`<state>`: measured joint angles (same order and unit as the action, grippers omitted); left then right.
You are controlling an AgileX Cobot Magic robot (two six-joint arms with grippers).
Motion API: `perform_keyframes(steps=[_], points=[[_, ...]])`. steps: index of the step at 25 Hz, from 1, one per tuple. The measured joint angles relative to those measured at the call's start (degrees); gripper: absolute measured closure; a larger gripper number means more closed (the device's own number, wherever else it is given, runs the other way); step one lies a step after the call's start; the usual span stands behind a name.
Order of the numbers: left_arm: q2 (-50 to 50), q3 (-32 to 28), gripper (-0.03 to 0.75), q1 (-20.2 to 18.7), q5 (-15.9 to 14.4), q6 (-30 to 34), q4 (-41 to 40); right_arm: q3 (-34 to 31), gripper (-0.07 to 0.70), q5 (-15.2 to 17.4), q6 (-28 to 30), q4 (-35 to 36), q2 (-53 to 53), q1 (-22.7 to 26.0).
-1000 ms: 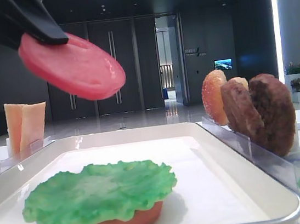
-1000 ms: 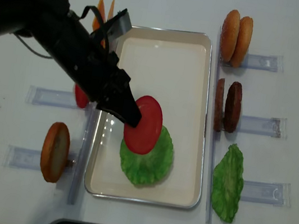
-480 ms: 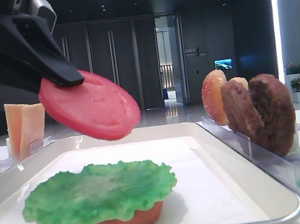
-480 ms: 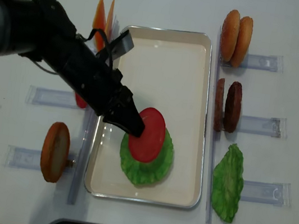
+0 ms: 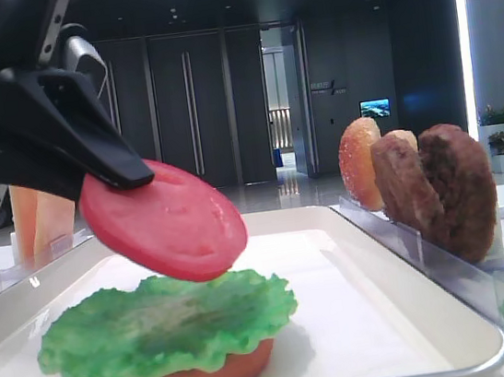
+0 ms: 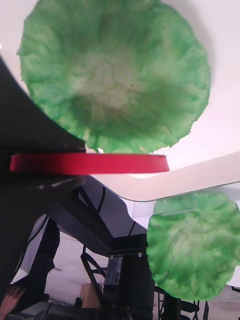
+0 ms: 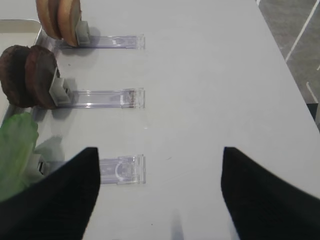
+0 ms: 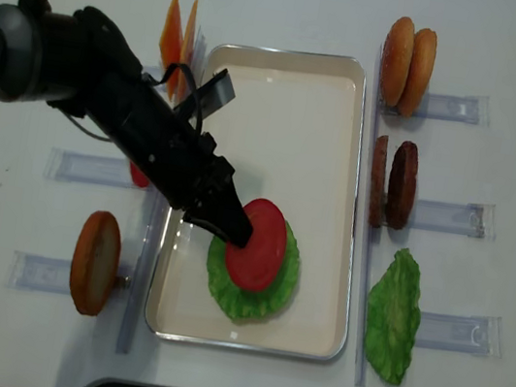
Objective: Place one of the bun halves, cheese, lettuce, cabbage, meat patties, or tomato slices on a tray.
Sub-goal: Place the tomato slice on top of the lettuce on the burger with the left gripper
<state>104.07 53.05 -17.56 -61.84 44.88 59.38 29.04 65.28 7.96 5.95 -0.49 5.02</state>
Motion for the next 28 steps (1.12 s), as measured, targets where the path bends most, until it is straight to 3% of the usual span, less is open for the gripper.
perform_keyframes(steps=[28], points=[[6.76,0.00,0.658,-0.20,0.50,4.23,5.11,0.00,0.145,0.00,0.00,0.00,0.00,0.00]])
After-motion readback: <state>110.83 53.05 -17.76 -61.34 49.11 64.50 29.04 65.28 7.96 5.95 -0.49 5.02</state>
